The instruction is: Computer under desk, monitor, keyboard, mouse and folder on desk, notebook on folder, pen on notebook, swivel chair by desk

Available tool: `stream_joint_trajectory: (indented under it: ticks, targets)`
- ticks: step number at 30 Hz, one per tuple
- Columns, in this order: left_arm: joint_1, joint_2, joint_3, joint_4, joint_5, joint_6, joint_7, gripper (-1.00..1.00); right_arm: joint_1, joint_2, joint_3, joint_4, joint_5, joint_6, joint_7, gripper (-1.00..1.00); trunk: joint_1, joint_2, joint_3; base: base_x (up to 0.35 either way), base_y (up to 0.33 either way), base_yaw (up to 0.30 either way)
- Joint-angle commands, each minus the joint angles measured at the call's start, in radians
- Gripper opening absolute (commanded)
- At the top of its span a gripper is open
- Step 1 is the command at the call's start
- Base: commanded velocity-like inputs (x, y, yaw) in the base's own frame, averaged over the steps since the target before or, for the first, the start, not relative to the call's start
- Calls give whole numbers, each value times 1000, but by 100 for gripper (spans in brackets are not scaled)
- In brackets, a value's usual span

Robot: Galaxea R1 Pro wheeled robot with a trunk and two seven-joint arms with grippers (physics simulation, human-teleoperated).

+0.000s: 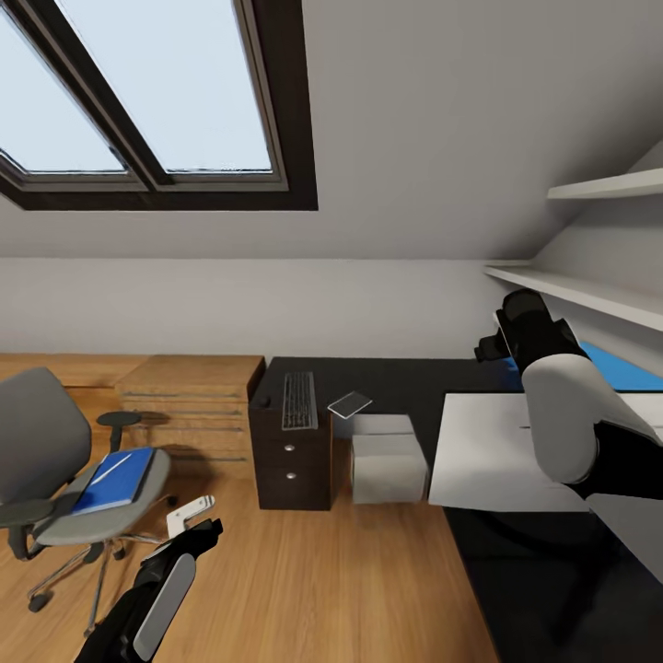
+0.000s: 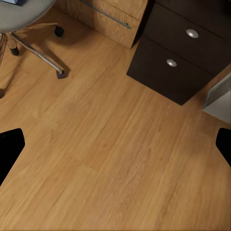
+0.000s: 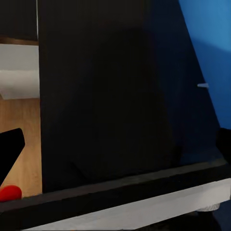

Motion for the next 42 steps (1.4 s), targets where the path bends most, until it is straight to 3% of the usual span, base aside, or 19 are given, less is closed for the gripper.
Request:
stream_joint_trajectory:
  ticks: [1, 42]
  targets:
    - [0, 2, -4, -1, 9, 2, 9, 100, 0, 0, -4, 2, 11, 1, 10, 100, 1, -1, 0, 115, 0, 0]
    - [0, 2, -4, -1, 9, 4, 9, 100, 6, -7, -5, 201, 15, -71, -10, 100, 1, -1, 0, 39, 0, 0]
